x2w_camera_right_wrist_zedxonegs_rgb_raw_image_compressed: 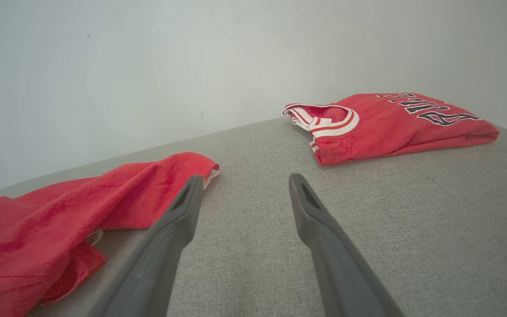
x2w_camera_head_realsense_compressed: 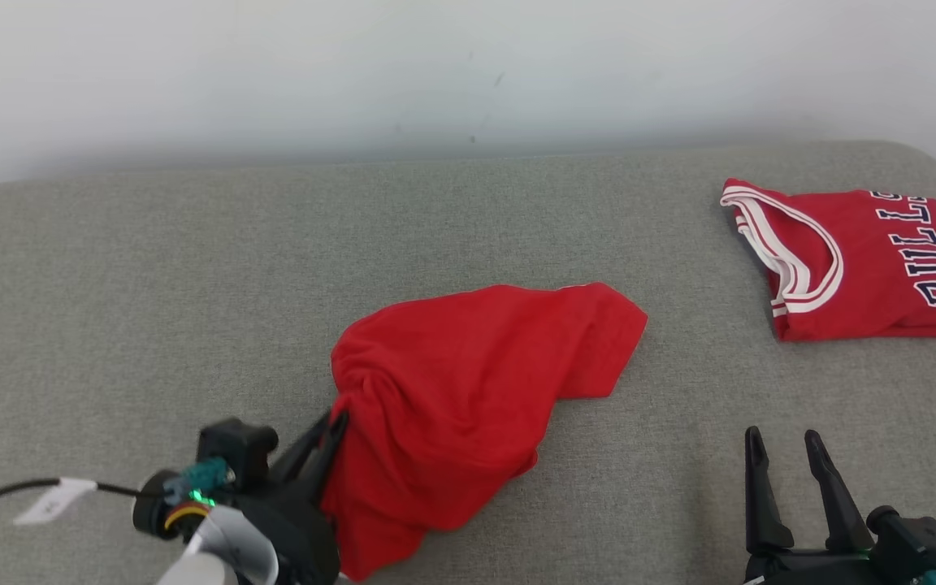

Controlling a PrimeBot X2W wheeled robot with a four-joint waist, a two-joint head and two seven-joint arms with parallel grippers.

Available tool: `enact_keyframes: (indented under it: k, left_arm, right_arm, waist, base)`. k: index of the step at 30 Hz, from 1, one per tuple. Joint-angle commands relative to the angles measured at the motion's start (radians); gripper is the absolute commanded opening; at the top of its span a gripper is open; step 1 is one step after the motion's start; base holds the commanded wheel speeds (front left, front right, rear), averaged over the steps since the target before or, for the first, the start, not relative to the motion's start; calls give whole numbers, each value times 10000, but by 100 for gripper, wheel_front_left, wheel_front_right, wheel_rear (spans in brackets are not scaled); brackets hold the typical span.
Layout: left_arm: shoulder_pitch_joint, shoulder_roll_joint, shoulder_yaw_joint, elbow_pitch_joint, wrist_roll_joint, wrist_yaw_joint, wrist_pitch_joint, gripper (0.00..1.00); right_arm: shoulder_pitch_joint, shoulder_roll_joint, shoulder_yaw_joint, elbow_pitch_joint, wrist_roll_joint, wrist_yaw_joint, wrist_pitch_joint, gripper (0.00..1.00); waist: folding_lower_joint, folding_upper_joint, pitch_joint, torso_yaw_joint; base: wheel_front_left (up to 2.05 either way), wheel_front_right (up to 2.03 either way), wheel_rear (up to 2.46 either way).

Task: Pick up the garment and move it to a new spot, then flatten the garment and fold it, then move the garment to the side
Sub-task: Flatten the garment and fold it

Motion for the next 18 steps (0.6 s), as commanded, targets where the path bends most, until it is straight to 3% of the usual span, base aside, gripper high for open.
enact_keyframes:
  k: [1, 12, 18]
  left_arm:
    - [-287, -79, 89, 136, -176, -37, -144, 0]
    - [-2096, -13, 142, 3141, -454, -46, -1843, 0]
    - [-2632, -9, -434, 4466, -366, -50, -2662, 0]
  right_arm:
    - [-116, -3, 51, -42, -76, -18, -10, 100]
    - [-763, 2, 559, 37, -78, -18, -10, 100]
    - [-864, -1, 519, 53, -107, -18, -10, 100]
  waist:
    - [-1, 0, 30, -18]
    - [-1, 0, 562, -713]
    - [-1, 0, 598, -763]
  base:
    - [0, 0, 0]
    - [0, 0, 0]
    - [0, 0, 0]
